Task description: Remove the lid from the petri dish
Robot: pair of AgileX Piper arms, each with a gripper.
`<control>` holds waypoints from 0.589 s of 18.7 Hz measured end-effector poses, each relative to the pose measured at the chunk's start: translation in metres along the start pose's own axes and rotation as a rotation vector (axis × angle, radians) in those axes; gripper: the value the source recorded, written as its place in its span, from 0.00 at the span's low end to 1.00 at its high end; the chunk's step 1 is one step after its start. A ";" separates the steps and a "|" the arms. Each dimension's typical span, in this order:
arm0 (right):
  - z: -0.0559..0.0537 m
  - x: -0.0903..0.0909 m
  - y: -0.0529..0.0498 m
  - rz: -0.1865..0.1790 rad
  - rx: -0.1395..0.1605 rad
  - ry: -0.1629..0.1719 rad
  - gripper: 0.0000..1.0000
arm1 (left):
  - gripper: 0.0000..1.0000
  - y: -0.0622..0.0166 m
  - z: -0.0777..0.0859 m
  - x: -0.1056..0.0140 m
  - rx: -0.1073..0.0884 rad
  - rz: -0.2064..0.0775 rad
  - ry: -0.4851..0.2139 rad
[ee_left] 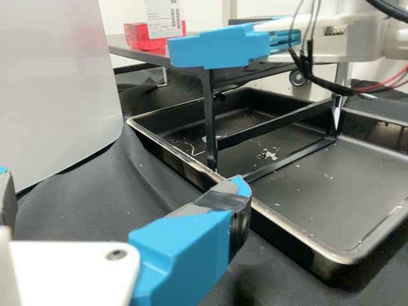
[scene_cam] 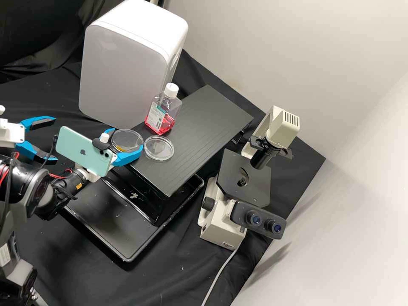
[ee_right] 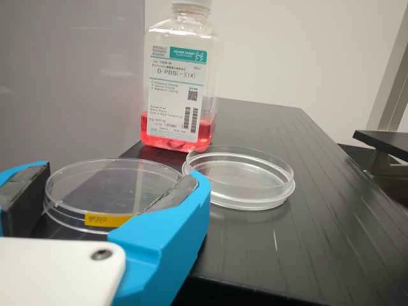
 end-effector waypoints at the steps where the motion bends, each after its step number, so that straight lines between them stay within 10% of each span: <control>1: 0.000 0.000 0.000 -0.001 -0.001 -0.001 0.00 | 1.00 0.0000 0.000 0.000 0.000 0.000 0.000; 10: 0.003 -0.004 0.000 -0.006 -0.004 -0.010 0.00 | 1.00 0.0000 0.000 0.000 0.000 0.000 0.000; 11: 0.003 -0.005 0.000 -0.007 -0.004 -0.011 1.00 | 1.00 0.0000 0.000 0.000 0.000 0.000 0.000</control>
